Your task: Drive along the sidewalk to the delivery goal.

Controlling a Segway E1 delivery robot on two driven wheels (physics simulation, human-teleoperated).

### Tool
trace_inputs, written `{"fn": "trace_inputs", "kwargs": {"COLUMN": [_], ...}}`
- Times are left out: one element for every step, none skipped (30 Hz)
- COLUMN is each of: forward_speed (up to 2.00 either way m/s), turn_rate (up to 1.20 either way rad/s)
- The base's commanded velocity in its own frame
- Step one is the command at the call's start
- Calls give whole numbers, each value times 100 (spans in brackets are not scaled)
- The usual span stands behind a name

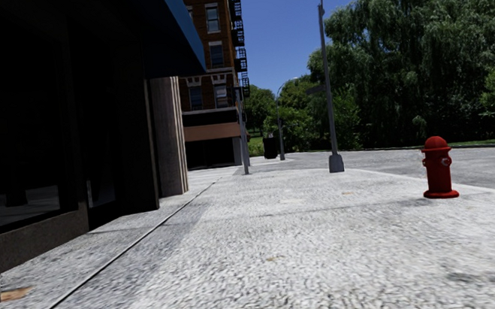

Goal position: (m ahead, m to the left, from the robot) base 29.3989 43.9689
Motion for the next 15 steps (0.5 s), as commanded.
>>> {"fn": "trace_inputs", "kwargs": {"forward_speed": [200,200,200,200,200,200,200,200,200,200,200,200,200,200,200], "turn_rate": [0,0,0,0,0,0,0,0,0,0,0,0,0,0,0]}}
